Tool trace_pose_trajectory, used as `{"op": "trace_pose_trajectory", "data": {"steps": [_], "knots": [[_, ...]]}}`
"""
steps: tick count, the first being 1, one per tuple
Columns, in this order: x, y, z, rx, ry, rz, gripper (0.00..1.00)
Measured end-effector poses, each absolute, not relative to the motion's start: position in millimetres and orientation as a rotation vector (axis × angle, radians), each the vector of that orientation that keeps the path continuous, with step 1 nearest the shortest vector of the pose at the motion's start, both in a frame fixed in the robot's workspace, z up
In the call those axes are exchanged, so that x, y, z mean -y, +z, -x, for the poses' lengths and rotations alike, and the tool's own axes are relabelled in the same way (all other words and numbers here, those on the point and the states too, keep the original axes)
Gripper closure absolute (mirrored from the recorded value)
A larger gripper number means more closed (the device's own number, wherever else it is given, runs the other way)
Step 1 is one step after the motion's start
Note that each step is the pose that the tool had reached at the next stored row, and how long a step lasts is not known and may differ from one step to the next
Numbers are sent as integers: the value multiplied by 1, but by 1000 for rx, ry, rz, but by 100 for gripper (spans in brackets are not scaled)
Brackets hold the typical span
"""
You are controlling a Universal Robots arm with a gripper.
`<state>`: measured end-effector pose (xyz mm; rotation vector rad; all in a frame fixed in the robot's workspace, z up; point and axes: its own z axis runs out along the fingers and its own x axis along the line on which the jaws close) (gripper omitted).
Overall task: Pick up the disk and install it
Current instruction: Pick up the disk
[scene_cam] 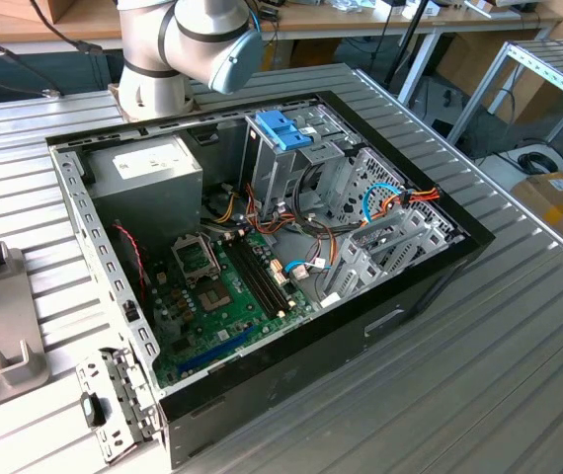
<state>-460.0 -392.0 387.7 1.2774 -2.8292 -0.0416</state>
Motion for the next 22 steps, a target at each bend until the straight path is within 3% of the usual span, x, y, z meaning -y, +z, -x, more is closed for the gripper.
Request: {"op": "trace_pose_trajectory", "data": {"steps": [22], "knots": [[392,388,460,2743,-38,-1450,90]]}}
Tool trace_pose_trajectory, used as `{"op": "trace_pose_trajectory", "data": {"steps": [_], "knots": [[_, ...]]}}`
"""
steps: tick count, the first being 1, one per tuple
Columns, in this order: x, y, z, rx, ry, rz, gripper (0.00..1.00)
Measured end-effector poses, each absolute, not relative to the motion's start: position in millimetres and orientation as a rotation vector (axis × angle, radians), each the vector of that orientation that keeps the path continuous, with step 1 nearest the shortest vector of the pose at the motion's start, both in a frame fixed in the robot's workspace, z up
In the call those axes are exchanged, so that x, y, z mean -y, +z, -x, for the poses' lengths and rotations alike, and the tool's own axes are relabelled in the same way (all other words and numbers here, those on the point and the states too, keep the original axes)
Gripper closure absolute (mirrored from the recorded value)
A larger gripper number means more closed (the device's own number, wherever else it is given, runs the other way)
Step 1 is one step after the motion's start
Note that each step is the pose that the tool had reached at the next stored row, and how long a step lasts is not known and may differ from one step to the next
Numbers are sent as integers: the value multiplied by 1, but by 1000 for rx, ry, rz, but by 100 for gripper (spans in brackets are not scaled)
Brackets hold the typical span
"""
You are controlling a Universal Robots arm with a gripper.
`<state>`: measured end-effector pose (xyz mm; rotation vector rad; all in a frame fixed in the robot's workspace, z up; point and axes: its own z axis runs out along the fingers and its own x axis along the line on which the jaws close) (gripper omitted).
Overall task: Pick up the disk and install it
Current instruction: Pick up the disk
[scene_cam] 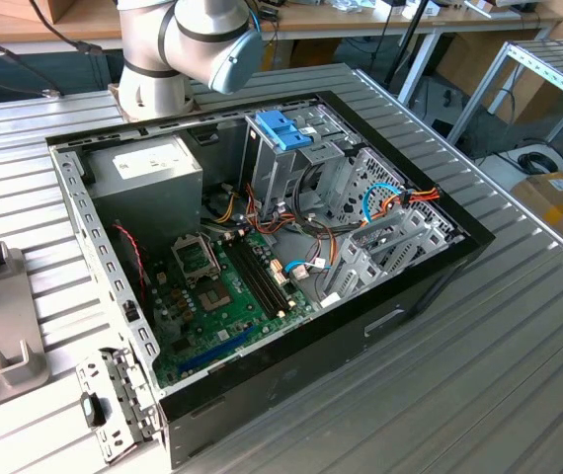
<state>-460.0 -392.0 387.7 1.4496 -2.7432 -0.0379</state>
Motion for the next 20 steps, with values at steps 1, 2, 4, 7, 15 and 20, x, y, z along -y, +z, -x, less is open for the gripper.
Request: {"op": "trace_pose_trajectory", "data": {"steps": [1,2,4,7,15,20], "knots": [[392,388,460,2737,-38,-1461,90],[392,388,460,2732,-37,-1470,90],[392,388,460,2725,-37,-1483,90],[392,388,460,2713,-37,-1504,90],[392,388,460,2681,-35,-1560,90],[392,388,460,2651,-34,-1610,90]]}}
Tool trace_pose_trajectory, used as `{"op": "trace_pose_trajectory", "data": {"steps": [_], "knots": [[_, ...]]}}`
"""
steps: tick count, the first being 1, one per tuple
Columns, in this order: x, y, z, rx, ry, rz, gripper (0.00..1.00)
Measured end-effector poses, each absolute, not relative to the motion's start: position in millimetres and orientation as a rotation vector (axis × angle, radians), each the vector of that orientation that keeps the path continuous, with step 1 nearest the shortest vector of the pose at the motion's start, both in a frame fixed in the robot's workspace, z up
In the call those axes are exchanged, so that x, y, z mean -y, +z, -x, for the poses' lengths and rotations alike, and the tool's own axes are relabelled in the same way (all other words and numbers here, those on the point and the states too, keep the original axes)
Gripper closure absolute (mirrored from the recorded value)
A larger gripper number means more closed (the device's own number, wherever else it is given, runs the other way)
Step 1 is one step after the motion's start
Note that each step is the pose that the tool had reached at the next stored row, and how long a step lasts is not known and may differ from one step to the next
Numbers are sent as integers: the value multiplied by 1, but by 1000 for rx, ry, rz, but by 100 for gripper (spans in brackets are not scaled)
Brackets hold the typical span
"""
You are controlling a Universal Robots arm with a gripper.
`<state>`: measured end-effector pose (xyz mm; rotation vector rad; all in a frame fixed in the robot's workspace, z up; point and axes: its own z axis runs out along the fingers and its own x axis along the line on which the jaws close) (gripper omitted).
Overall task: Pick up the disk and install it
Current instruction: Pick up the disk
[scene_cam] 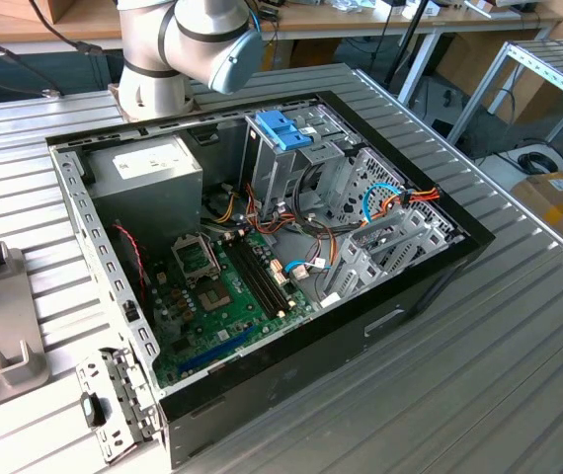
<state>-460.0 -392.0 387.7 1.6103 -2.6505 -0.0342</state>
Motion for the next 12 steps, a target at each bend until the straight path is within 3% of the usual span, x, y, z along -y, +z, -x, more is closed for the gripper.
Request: {"op": "trace_pose_trajectory", "data": {"steps": [12], "knots": [[392,388,460,2600,-32,-1690,90]]}}
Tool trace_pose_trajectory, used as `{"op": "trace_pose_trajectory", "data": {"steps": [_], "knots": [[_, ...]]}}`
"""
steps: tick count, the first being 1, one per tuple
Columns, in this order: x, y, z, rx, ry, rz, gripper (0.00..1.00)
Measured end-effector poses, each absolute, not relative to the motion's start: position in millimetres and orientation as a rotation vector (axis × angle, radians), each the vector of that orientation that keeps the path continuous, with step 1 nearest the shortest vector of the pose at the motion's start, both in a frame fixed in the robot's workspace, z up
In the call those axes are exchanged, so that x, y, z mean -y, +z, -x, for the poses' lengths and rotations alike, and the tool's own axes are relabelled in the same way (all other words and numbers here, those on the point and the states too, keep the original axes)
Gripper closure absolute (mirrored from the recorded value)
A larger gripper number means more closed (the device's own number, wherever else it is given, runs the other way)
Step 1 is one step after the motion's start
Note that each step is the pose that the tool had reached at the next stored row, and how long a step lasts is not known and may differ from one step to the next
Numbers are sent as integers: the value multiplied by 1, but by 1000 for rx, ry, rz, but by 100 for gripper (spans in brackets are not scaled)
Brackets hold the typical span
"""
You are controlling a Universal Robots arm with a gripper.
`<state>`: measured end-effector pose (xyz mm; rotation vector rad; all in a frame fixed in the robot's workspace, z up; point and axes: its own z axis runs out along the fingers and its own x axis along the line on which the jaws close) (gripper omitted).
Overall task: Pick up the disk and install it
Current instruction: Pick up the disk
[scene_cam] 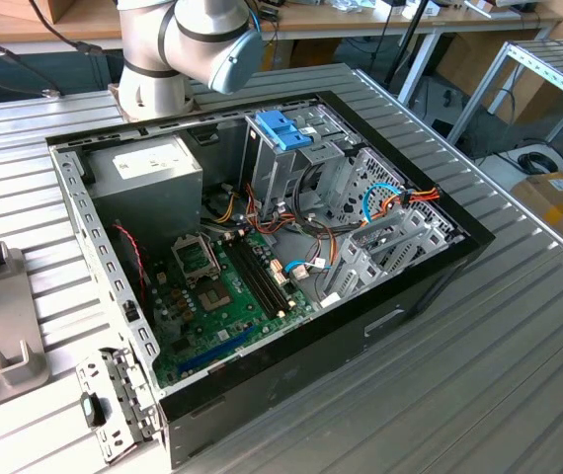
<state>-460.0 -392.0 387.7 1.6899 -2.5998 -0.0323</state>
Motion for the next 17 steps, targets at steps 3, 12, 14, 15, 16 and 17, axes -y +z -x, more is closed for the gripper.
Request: {"op": "trace_pose_trajectory", "data": {"steps": [3,12,14,15,16,17], "knots": [[392,388,460,2587,-32,-1709,90],[392,388,460,2548,-30,-1766,90],[392,388,460,2539,-30,-1779,90],[392,388,460,2518,-29,-1808,90],[392,388,460,2497,-29,-1836,90],[392,388,460,2480,-28,-1859,90]]}}
